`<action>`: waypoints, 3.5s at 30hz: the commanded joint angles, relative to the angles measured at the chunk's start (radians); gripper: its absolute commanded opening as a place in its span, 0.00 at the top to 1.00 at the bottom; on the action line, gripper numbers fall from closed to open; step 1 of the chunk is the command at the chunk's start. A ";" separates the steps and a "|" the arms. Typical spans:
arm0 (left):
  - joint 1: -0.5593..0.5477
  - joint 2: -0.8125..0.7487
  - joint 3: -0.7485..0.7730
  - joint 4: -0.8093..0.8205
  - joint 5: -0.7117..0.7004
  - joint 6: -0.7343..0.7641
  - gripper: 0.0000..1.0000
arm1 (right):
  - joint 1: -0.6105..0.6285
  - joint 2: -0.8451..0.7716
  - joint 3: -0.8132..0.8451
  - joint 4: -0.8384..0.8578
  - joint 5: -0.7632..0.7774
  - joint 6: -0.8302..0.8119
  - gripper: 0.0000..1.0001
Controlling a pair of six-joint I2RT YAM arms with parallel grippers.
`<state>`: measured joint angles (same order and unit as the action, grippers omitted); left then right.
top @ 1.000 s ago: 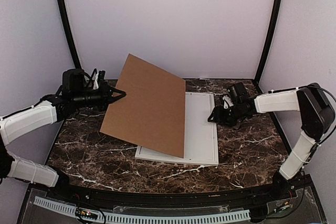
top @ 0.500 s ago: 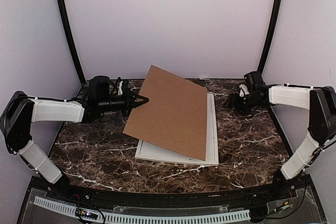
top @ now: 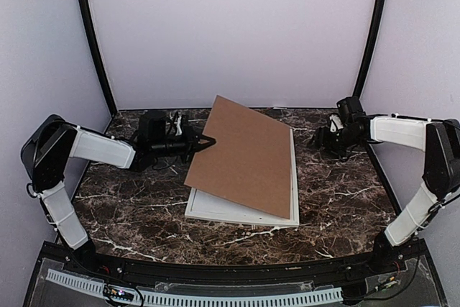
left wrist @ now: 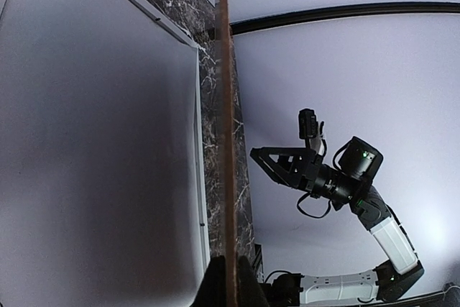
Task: Put the photo into the frame
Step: Place the backboard with the photo.
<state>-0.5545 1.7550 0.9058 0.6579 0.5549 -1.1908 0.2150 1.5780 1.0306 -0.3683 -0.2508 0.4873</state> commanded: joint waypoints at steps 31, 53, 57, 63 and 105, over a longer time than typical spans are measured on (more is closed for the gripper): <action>-0.047 0.079 0.062 0.131 -0.081 -0.014 1.00 | -0.016 -0.002 -0.029 0.022 -0.020 -0.027 0.32; -0.057 0.120 0.042 0.116 -0.094 0.029 1.00 | -0.017 -0.001 -0.040 0.027 -0.030 -0.026 0.32; -0.060 0.126 0.042 0.096 -0.091 0.044 0.91 | -0.017 0.004 -0.041 0.030 -0.033 -0.026 0.32; -0.062 0.129 0.040 0.050 -0.091 0.071 0.60 | -0.017 0.010 -0.049 0.038 -0.045 -0.025 0.32; -0.068 0.220 0.160 -0.270 -0.090 0.280 0.34 | 0.305 0.310 0.087 0.250 -0.229 0.083 0.32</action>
<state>-0.6117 1.9804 1.0317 0.4015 0.4545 -0.9482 0.5182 1.8694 1.1320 -0.1562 -0.4751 0.5606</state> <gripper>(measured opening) 0.662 0.682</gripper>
